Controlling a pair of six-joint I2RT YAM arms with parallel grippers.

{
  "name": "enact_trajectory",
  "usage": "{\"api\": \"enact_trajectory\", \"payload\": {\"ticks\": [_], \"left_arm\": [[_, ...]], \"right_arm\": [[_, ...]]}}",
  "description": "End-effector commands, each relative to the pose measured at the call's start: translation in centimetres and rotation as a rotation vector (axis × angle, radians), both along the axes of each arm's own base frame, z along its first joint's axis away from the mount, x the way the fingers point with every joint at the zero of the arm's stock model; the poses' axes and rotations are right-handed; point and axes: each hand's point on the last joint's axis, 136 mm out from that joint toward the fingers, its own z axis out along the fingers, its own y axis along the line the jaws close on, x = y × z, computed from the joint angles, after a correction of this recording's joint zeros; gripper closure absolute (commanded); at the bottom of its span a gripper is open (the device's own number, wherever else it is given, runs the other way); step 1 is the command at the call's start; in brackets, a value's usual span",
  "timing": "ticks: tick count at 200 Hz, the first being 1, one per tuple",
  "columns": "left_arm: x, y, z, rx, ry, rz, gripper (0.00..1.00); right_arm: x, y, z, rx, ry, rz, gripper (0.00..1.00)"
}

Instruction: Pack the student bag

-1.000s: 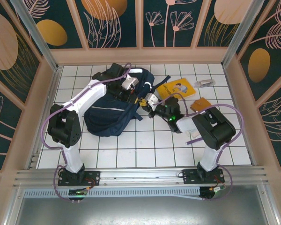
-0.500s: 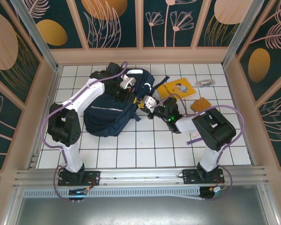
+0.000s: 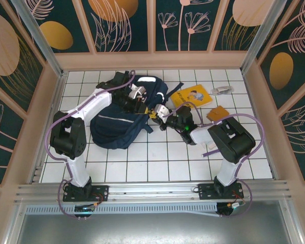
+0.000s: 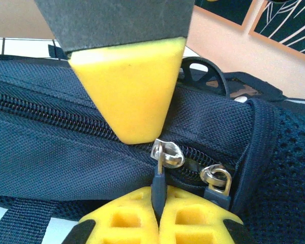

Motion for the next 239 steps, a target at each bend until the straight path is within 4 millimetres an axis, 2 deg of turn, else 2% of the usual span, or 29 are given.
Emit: {"api": "enact_trajectory", "payload": {"ticks": [1, 19, 41, 76, 95, 119, 141, 158, 172, 206, 239], "left_arm": [[0.3, -1.6, 3.2, -0.119, -0.081, -0.032, 0.91], [0.2, -1.8, 3.6, -0.136, -0.081, -0.043, 0.78], [0.1, -1.9, 4.0, -0.148, -0.087, -0.051, 0.74], [0.0, -1.7, 3.1, -0.126, -0.06, -0.046, 0.87], [0.1, -1.5, 2.6, -0.107, -0.055, -0.033, 1.0], [1.0, -1.4, 2.7, -0.092, -0.046, 0.023, 1.0], [1.7, -2.0, 4.5, -0.14, -0.046, 0.048, 1.0], [2.5, -2.2, 5.7, -0.154, -0.055, 0.082, 1.0], [3.3, -2.1, 5.9, -0.14, -0.047, 0.126, 1.0], [6.1, -0.9, 4.9, -0.069, -0.06, 0.314, 1.0], [7.9, -0.5, 4.3, -0.125, -0.045, 0.477, 1.0]], "right_arm": [[-2.0, 1.7, 1.1, 0.042, -0.028, 0.1, 1.0], [-2.0, 1.6, 1.2, 0.042, -0.027, 0.099, 1.0], [-1.9, 1.5, 1.2, 0.043, -0.026, 0.098, 1.0], [-1.8, 1.5, 1.4, 0.042, -0.028, 0.094, 1.0], [-1.8, 1.4, 1.5, 0.039, -0.032, 0.096, 1.0], [-2.2, 1.6, 1.2, 0.023, -0.03, 0.118, 1.0], [-2.8, 1.8, 1.1, 0.01, -0.032, 0.137, 1.0], [-3.5, 2.5, 1.5, 0.007, -0.037, 0.161, 1.0], [-4.2, 3.3, 1.7, 0.004, -0.044, 0.185, 1.0], [-6.0, 6.1, 1.3, -0.041, -0.056, 0.263, 1.0], [-8.4, 8.5, 0.4, -0.11, -0.086, 0.346, 1.0]]}}
